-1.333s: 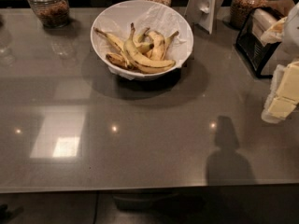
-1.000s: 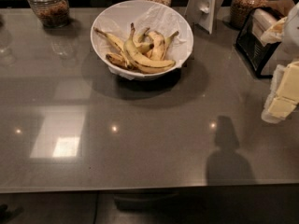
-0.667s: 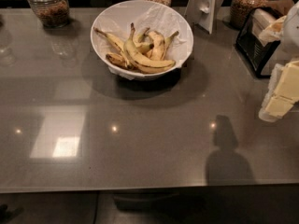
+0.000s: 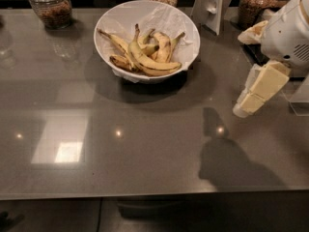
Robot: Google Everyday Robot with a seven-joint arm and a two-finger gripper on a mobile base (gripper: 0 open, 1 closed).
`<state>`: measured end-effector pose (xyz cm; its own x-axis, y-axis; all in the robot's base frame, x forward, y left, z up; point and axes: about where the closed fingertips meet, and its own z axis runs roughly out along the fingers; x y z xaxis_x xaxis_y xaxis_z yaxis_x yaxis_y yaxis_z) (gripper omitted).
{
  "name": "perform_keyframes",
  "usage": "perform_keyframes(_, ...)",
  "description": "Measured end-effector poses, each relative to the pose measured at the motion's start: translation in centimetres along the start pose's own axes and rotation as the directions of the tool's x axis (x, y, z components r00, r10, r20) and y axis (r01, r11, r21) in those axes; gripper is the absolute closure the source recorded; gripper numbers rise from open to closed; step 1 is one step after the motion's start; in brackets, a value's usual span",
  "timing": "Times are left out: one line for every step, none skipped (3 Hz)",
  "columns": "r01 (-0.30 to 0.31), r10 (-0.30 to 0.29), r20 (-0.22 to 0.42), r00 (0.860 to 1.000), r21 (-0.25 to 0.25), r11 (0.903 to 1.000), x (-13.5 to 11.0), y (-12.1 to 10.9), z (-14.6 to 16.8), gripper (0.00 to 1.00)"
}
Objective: Pick banana from white bowl
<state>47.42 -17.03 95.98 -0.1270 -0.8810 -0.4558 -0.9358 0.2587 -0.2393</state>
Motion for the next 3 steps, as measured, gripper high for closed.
perform_keyframes(-0.039, 0.048, 0.167, 0.985, -0.061, 0.9974, -3.55, -1.22, 3.00, 0.00)
perform_keyframes(-0.039, 0.048, 0.167, 0.985, -0.061, 0.9974, -3.55, -1.22, 3.00, 0.00)
perform_keyframes(-0.048, 0.059, 0.198, 0.978, -0.061, 0.9970, -4.15, -1.19, 3.46, 0.00)
